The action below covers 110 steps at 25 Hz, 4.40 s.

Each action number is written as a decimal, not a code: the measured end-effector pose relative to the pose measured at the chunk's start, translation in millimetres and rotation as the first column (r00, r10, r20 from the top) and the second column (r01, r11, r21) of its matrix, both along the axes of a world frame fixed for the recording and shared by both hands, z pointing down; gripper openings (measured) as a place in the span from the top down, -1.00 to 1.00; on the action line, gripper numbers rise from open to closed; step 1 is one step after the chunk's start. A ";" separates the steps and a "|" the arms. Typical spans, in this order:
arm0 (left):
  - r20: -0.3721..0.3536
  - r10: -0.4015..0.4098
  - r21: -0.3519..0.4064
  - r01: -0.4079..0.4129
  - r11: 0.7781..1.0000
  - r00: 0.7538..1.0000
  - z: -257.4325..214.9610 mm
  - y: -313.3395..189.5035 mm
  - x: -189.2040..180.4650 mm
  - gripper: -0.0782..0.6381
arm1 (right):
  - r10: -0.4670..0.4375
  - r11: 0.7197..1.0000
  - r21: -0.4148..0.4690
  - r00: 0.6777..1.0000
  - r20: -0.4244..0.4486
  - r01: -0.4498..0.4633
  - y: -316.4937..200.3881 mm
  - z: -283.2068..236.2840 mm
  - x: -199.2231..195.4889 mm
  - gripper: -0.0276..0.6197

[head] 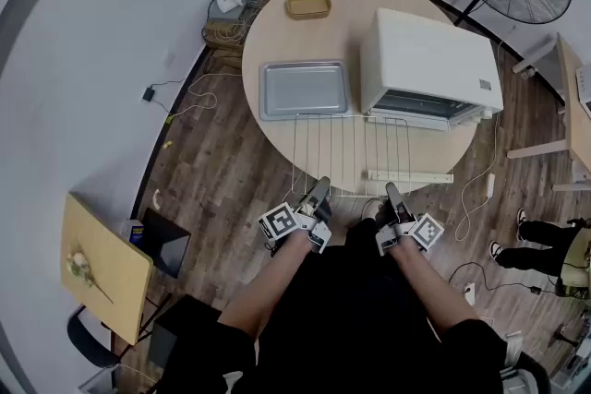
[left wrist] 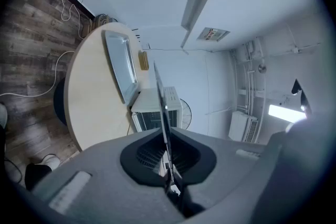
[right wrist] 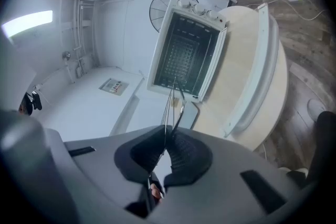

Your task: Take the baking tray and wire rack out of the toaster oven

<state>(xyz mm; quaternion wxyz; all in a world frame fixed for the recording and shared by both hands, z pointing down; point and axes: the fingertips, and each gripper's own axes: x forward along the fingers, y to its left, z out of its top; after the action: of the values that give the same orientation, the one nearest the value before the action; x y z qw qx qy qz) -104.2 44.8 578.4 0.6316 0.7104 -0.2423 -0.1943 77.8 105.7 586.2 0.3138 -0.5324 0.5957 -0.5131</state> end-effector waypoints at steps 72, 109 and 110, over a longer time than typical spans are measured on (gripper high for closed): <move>0.522 0.220 -0.306 -0.059 0.950 0.825 147.3 -261.9 -83.2 0.18 | -0.207 0.838 -0.540 0.962 -0.176 0.082 -287.2 153.3 -75.0 0.50; 0.557 0.130 -0.154 -0.052 0.987 0.821 70.6 -226.6 -112.2 0.02 | -0.374 0.851 -0.495 0.865 -0.334 0.177 -254.3 64.8 -77.5 0.09; 0.559 0.122 -0.134 -0.056 0.989 0.820 62.3 -224.5 -114.2 0.02 | -0.393 0.862 -0.470 0.837 -0.381 0.191 -252.5 51.9 -78.8 0.09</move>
<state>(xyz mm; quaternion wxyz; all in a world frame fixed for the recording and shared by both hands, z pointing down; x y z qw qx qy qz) -218.3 -179.8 640.7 0.5784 0.7101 -0.3957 0.0684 -1.0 -146.8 638.1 -0.0420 -0.5937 0.6065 -0.5271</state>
